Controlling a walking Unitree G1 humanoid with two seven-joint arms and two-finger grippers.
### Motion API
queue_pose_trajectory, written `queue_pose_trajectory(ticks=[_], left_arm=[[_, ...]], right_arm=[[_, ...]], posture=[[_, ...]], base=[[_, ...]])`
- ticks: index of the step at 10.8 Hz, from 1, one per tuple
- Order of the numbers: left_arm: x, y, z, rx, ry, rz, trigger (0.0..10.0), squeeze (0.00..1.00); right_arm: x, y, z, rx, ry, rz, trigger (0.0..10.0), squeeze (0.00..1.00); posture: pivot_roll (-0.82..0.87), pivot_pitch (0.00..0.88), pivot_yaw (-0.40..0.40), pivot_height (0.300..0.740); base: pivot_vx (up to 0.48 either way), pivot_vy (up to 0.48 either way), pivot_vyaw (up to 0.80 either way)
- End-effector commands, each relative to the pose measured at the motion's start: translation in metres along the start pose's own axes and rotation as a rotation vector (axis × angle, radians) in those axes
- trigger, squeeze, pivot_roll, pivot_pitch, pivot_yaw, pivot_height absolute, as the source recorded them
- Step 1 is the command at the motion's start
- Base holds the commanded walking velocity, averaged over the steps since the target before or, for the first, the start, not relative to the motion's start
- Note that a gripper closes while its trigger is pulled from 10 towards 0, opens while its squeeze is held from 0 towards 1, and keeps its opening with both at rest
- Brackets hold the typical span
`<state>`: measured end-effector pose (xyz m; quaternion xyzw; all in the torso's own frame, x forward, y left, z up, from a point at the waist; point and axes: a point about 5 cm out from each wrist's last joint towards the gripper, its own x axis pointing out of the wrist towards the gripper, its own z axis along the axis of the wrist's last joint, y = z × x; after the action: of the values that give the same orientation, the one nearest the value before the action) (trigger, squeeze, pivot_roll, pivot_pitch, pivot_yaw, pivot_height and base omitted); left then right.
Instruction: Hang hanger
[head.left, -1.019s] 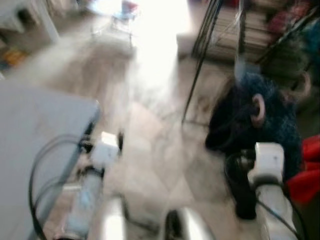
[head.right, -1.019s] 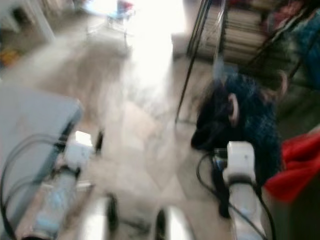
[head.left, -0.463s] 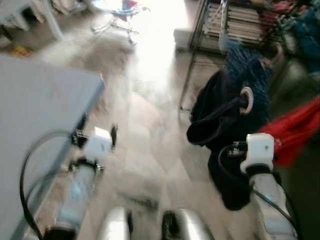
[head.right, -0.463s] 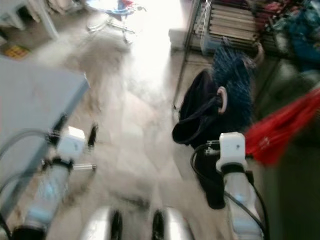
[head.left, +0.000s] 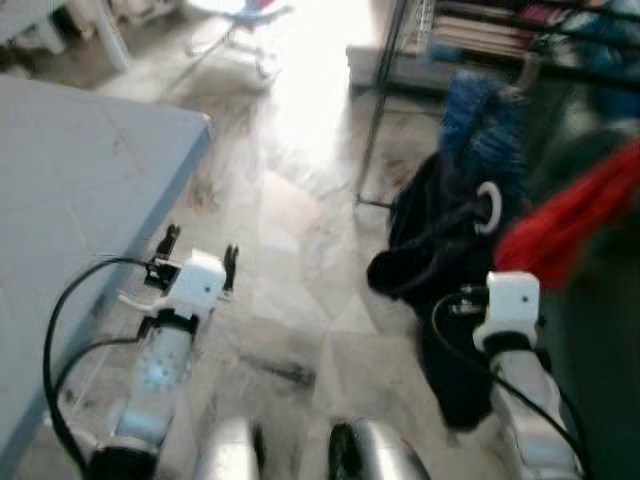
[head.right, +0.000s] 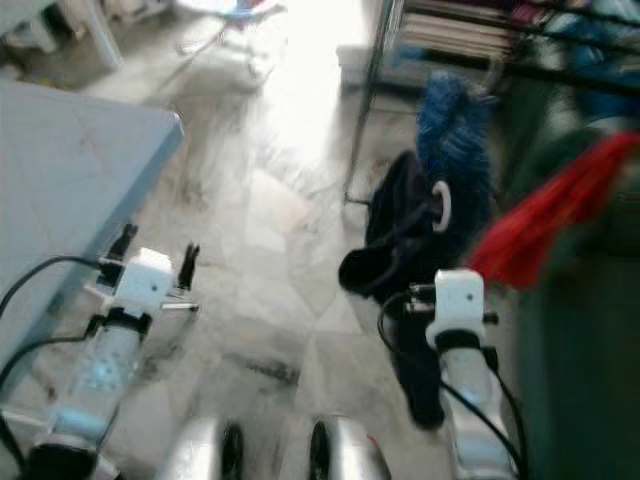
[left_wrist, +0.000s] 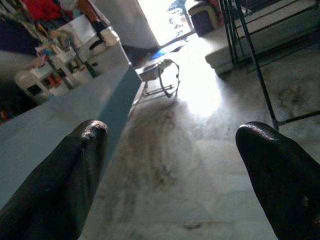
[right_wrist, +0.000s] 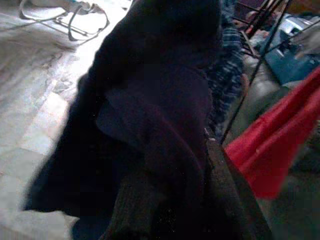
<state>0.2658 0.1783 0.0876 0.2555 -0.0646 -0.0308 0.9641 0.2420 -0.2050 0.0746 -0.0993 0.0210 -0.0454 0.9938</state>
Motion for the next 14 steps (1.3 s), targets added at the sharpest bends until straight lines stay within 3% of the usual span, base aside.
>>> queue_pose_trajectory(ticks=[1,3,5,6,7,8,9,10,11,12,13,14], left_arm=[[-0.001,0.001,-0.003,-0.005,0.015,-0.007,10.0,0.00],[0.000,0.002,-0.003,-0.011,0.017,-0.013,10.0,0.00],[0.001,0.004,-0.002,-0.017,0.015,0.007,10.0,0.00],[0.005,0.017,-0.012,-0.224,0.128,0.056,10.0,0.00],[0.008,0.022,-0.021,-0.376,0.219,0.047,10.0,0.00],[0.012,0.021,-0.022,-0.422,0.248,0.009,10.0,0.00],[0.026,0.008,-0.020,-0.417,0.263,-0.042,10.0,0.00],[0.039,0.002,-0.008,-0.425,0.192,-0.001,10.0,0.00],[0.039,0.001,0.000,-0.454,0.167,0.033,10.0,0.00],[0.030,0.010,0.005,-0.386,0.105,0.069,10.0,0.00],[0.018,0.015,0.001,-0.367,0.113,0.092,10.0,0.00],[-0.007,0.018,0.001,-0.286,0.072,0.083,10.0,0.00]], right_arm=[[0.000,-0.003,0.008,-0.001,-0.048,-0.013,0.0,0.00],[0.001,-0.010,0.005,-0.029,-0.038,-0.025,0.0,0.00],[0.009,-0.005,0.009,-0.035,-0.048,0.042,0.0,0.00],[0.024,-0.001,0.017,-0.041,-0.056,0.096,0.0,0.00],[0.036,0.001,0.021,-0.027,-0.045,0.126,9.6,0.00],[0.044,0.003,0.023,-0.014,-0.040,0.149,10.0,0.00],[0.050,0.012,0.018,0.028,-0.014,0.177,10.0,0.00],[0.047,0.023,0.016,0.053,-0.034,0.161,10.0,0.00],[0.039,0.028,0.020,0.041,-0.090,0.150,10.0,0.00],[0.032,0.026,0.020,0.045,-0.109,0.097,10.0,0.00],[0.025,0.019,0.019,0.059,-0.124,0.038,10.0,0.00],[0.011,0.010,0.011,0.225,-0.107,0.040,10.0,0.00]], posture=[[0.04,0.149,-0.051,0.740],[0.04,0.151,-0.049,0.740],[0.03,0.152,-0.041,0.740],[0.03,0.152,-0.041,0.740],[0.04,0.152,-0.047,0.740],[0.05,0.157,-0.053,0.740],[0.06,0.158,-0.070,0.740],[0.03,0.133,-0.061,0.740],[0.02,0.125,-0.057,0.740],[0.02,0.126,-0.050,0.740],[0.03,0.139,-0.037,0.740],[0.05,0.157,-0.046,0.740]], base=[[0.000,-0.394,0.00],[0.000,-0.420,0.00],[0.000,-0.364,0.00],[0.000,0.000,0.00],[0.000,0.000,0.00],[0.000,0.000,0.00],[0.000,0.000,0.00],[0.000,0.000,0.00],[0.000,0.000,0.00],[0.000,0.000,0.00],[0.000,0.000,0.00],[0.000,0.000,0.00]])
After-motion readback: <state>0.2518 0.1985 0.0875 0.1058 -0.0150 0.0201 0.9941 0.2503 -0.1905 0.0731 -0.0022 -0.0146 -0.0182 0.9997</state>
